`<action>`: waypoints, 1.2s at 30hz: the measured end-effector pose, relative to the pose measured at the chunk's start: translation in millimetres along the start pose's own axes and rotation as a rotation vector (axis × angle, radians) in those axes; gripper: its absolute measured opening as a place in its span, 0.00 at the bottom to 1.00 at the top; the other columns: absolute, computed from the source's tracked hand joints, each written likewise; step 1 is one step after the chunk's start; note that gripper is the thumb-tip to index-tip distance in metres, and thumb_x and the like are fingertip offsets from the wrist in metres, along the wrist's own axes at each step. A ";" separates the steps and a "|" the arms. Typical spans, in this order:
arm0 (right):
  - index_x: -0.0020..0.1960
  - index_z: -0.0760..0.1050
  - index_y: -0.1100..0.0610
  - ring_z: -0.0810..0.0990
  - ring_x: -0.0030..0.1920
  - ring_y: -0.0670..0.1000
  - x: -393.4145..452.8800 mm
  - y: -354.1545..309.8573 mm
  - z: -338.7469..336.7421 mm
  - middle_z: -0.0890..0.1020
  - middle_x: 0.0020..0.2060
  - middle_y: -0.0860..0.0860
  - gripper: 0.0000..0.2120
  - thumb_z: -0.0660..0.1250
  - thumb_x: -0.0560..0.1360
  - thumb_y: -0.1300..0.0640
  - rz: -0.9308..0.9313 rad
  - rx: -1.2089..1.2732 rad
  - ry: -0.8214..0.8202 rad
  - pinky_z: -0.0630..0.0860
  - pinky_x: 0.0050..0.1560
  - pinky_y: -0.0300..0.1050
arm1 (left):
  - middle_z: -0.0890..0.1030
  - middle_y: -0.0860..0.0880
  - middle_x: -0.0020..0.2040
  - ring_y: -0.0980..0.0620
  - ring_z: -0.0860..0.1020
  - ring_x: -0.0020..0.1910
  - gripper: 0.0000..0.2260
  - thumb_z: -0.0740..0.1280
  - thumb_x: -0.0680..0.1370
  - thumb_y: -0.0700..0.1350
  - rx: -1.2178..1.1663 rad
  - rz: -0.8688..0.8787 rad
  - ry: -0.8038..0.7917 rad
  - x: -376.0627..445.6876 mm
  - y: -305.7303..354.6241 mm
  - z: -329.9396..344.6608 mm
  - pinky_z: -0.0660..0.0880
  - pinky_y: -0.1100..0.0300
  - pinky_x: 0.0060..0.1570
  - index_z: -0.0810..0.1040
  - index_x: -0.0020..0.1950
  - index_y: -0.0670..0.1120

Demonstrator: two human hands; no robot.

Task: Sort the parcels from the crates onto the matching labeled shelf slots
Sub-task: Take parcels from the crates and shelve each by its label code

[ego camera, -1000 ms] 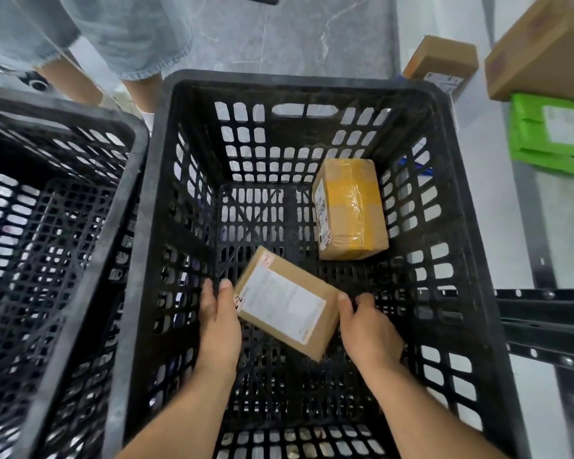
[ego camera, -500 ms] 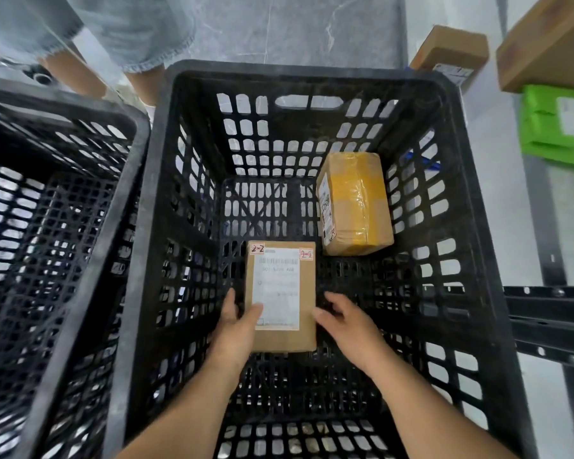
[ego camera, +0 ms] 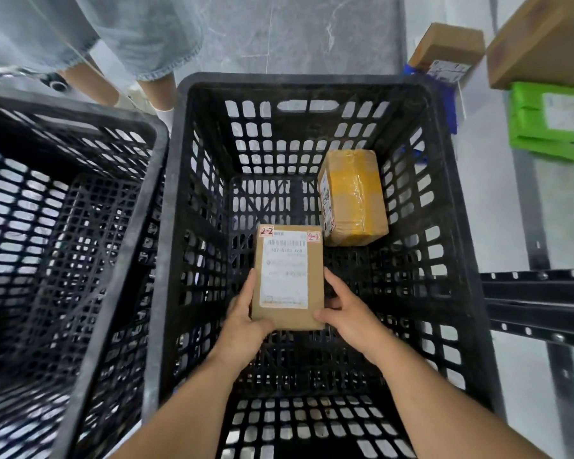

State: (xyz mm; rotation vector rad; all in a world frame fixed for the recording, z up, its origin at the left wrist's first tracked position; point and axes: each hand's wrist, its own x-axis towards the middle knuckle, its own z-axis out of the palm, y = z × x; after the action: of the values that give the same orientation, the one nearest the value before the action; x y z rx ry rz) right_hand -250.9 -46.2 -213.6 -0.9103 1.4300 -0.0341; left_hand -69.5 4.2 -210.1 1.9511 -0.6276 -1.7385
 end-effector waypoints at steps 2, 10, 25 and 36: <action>0.74 0.54 0.36 0.75 0.57 0.46 -17.0 -10.9 -3.9 0.77 0.57 0.48 0.37 0.66 0.76 0.64 -0.021 0.026 0.003 0.69 0.50 0.38 | 0.64 0.56 0.73 0.54 0.65 0.70 0.41 0.68 0.74 0.34 0.045 0.036 0.006 -14.2 9.3 -3.5 0.60 0.49 0.72 0.54 0.68 0.74; 0.74 0.51 0.34 0.69 0.66 0.47 -92.8 -58.8 -19.2 0.69 0.69 0.47 0.43 0.69 0.72 0.65 -0.163 0.000 0.026 0.66 0.66 0.47 | 0.65 0.54 0.71 0.56 0.71 0.64 0.40 0.69 0.75 0.34 0.100 0.229 -0.039 -72.9 53.2 -23.8 0.70 0.68 0.54 0.54 0.70 0.70; 0.64 0.62 0.35 0.73 0.64 0.43 -281.7 -157.9 -73.8 0.70 0.68 0.44 0.36 0.70 0.71 0.69 -0.635 0.022 0.143 0.75 0.60 0.43 | 0.69 0.59 0.63 0.66 0.75 0.52 0.40 0.68 0.74 0.32 0.186 0.778 -0.134 -230.0 197.3 -37.7 0.76 0.66 0.49 0.54 0.66 0.71; 0.63 0.63 0.36 0.75 0.63 0.48 -409.6 -178.9 -55.1 0.71 0.64 0.44 0.38 0.69 0.69 0.73 -0.829 0.098 0.469 0.75 0.60 0.43 | 0.67 0.58 0.65 0.63 0.72 0.59 0.38 0.71 0.73 0.37 0.356 1.098 -0.321 -308.3 262.9 -56.1 0.75 0.61 0.56 0.58 0.67 0.73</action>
State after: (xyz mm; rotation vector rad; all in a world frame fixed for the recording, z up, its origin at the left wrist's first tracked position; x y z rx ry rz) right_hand -292.1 21.4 229.8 -1.4162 1.3534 -0.9803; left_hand -55.2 -16.4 198.2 1.0555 -1.7881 -1.2197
